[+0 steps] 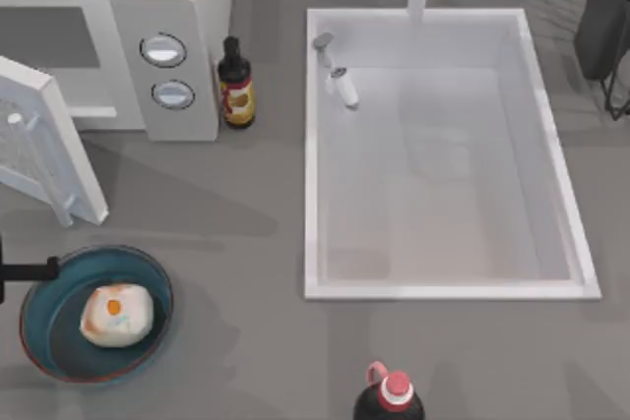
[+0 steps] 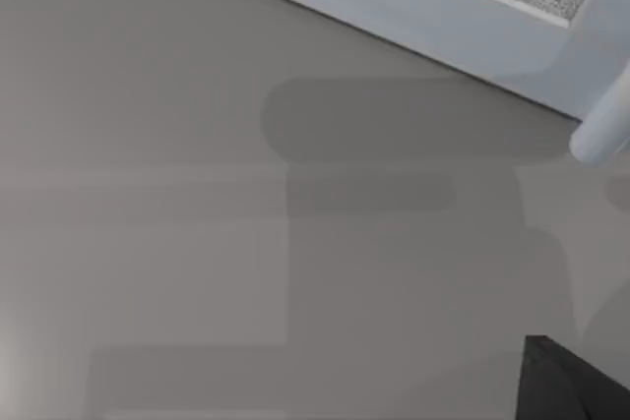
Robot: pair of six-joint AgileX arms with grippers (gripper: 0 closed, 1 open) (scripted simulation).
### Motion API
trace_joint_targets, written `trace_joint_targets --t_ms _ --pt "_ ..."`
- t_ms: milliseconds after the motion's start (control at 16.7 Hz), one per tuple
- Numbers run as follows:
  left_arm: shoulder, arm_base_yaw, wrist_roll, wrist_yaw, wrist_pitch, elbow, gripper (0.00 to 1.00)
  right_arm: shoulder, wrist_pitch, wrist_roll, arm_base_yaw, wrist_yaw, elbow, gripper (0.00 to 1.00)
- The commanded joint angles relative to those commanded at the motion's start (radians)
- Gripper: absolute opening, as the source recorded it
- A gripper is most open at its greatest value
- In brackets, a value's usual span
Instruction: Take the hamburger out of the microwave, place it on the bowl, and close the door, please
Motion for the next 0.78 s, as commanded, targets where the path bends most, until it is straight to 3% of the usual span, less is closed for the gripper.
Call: trace_joint_targets --t_ms 420,780 --pt "0.013 -0.012 -0.011 -0.007 0.007 0.010 0.00 0.000 0.000 0.000 0.000 0.000 0.000 1.00" --pt "0.251 -0.027 -0.019 -0.016 0.093 0.144 0.00 0.000 0.000 0.000 0.000 0.000 0.000 1.00"
